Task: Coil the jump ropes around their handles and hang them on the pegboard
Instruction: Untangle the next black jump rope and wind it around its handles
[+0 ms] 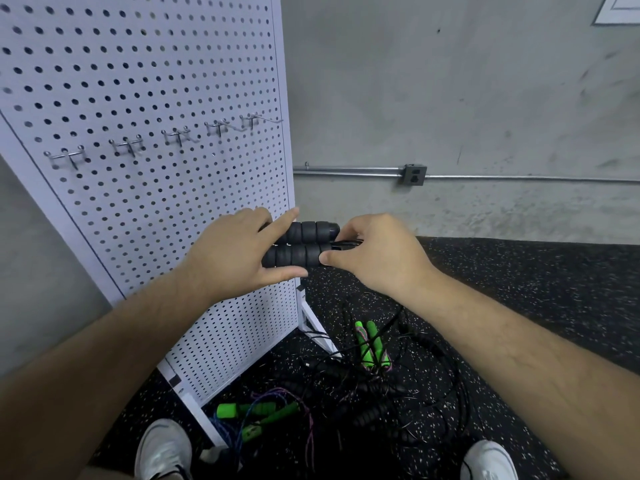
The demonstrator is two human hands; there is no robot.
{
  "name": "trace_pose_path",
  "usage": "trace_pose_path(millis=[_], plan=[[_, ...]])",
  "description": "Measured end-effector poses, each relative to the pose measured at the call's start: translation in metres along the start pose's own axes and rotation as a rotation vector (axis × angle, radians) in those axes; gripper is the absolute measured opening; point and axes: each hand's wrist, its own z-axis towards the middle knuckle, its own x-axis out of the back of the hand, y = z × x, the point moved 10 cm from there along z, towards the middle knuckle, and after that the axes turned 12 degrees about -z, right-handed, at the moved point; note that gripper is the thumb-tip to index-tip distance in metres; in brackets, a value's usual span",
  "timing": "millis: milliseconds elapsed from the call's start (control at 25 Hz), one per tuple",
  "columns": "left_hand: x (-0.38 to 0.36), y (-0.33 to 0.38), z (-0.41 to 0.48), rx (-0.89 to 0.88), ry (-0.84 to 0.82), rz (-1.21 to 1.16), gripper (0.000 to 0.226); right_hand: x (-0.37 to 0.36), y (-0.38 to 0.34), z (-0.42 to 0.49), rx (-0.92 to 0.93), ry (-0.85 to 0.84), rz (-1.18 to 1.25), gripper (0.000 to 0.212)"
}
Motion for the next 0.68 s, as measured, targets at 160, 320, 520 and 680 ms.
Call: trace_pose_path(millis=[160, 320, 520, 680], plan=[[-0.001, -0.003, -0.001, 0.028, -0.015, 0.021, 0.104, 0.001, -0.005, -0.002, 0.004, 0.029, -0.051, 0.025], [0.000, -0.001, 0.000, 0.009, -0.013, 0.017, 0.102, 0.001, -0.004, -0.001, -0.034, 0.002, 0.023, 0.023], [0.000, 0.007, 0.002, -0.064, 0.013, 0.032, 0.091, -0.007, 0.007, 0.001, -0.141, -0.078, 0.207, 0.025], [0.007, 0.011, 0.002, -0.072, 0.066, 0.021, 0.087, -0.008, 0.020, 0.002, -0.238, -0.040, 0.404, 0.023]])
